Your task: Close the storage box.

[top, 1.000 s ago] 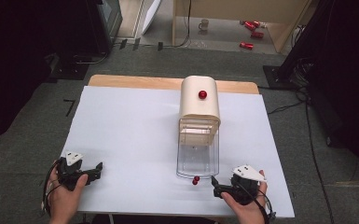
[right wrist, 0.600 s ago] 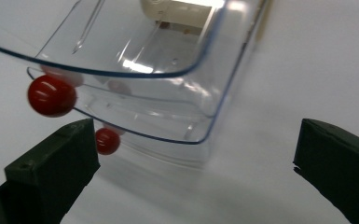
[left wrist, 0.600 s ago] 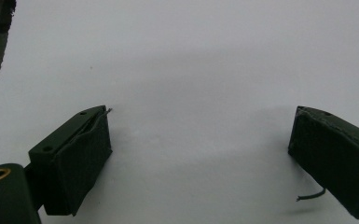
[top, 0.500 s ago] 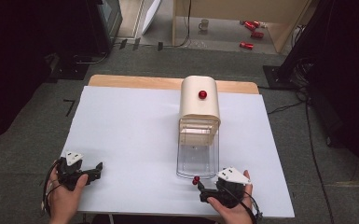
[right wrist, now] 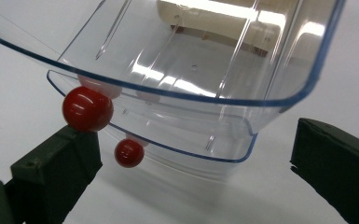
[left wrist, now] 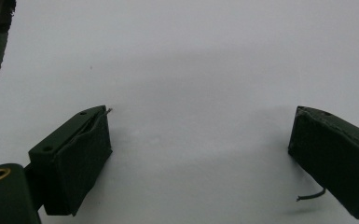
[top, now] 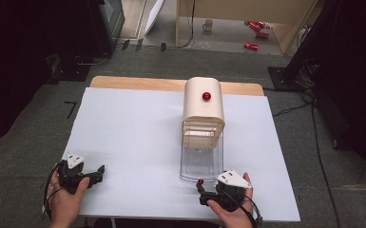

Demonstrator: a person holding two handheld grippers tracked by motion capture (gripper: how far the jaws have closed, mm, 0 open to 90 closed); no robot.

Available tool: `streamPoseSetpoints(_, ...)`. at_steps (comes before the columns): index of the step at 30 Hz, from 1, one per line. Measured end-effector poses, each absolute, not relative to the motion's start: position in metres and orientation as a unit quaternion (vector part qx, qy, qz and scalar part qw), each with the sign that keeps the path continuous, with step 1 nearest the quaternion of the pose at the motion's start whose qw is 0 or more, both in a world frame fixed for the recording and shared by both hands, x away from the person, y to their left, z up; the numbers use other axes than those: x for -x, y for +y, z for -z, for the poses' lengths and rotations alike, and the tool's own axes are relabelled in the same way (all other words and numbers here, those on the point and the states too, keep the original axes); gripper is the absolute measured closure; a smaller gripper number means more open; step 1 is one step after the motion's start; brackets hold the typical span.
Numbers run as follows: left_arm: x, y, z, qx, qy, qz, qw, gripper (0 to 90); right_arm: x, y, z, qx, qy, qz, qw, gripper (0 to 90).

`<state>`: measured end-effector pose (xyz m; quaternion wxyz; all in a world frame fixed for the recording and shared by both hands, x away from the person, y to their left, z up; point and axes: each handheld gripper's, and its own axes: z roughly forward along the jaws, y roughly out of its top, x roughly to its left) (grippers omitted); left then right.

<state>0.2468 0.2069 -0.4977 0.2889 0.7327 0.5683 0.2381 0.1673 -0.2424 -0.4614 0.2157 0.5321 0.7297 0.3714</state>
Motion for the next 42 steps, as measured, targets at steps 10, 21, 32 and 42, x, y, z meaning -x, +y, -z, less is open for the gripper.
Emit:
streamPoseSetpoints(10,-0.247,0.207,0.498,-0.733,0.568,-0.238,0.289,5.5,-0.167,-0.241,0.447,-0.528,0.729,-0.375,0.219,1.1)
streamPoseSetpoints(21,-0.247,0.207,0.498,-0.732,0.568,-0.239,0.29,5.5,-0.173,-0.242,0.43,-0.528,0.721,-0.39,0.221,2.9)
streamPoseSetpoints(32,-0.247,0.207,0.498,-0.733,0.568,-0.239,0.289,5.5,-0.169,-0.238,0.451,-0.529,0.732,-0.367,0.223,6.6)
streamPoseSetpoints(42,-0.247,0.207,0.498,-0.733,0.568,-0.238,0.289,5.5,-0.168,-0.237,0.455,-0.526,0.732,-0.365,0.234,14.2)
